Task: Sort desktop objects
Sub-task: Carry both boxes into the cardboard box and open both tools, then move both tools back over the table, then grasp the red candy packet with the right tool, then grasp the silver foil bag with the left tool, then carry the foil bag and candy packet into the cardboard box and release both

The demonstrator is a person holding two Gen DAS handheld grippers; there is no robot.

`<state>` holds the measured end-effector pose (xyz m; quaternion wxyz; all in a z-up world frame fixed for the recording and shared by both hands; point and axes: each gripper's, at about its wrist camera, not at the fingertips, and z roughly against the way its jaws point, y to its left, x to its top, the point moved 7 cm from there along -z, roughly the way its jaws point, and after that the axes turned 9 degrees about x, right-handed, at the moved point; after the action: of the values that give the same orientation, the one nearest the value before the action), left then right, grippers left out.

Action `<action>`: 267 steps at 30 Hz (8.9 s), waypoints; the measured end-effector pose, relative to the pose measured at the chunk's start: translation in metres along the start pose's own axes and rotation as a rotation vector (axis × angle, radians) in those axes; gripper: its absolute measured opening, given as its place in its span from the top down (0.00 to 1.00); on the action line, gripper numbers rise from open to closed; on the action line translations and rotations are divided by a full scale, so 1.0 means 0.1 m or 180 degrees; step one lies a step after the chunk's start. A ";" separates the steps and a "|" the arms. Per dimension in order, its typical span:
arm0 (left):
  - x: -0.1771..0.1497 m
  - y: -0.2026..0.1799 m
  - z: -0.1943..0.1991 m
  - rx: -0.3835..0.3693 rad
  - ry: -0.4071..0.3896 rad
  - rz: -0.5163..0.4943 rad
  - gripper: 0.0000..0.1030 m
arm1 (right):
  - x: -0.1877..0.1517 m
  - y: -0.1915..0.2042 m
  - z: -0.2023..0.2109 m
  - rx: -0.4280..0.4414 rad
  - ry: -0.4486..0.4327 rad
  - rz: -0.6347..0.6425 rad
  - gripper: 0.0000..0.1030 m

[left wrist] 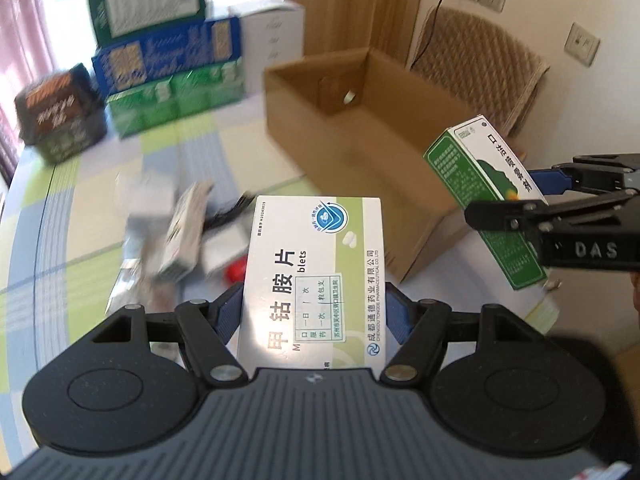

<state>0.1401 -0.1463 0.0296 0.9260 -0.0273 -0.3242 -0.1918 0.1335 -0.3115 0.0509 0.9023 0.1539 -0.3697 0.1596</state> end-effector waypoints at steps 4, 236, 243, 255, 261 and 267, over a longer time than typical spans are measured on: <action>0.30 -0.40 -0.05 -0.0077 -0.0075 -0.0033 0.35 | 0.16 -0.42 -0.02 -0.0073 0.0021 -0.0119 0.49; -1.01 1.31 -0.29 0.0404 0.0746 -0.0058 0.67 | -0.83 1.27 -0.93 0.0391 0.0076 -0.0061 0.57; -0.81 0.95 -0.05 0.0323 0.0606 -0.0091 0.67 | -0.69 1.08 -0.55 0.0328 -0.0054 -0.0122 0.57; -0.08 -0.11 0.07 -0.0071 0.0327 -0.0149 0.67 | -0.10 0.18 0.12 0.0007 -0.0438 -0.0153 0.57; 0.38 -0.58 -0.02 -0.0252 0.0279 -0.0010 0.67 | 0.21 -0.34 0.10 -0.0091 -0.0399 -0.0083 0.57; 0.79 -0.88 -0.17 -0.0396 0.0271 0.0222 0.67 | 0.39 -0.74 -0.01 -0.0088 -0.0338 -0.0064 0.57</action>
<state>0.1741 -0.2575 0.0582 0.9415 -0.0878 -0.2708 -0.1802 0.1902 -0.3711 0.0660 0.8850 0.1534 -0.4177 0.1370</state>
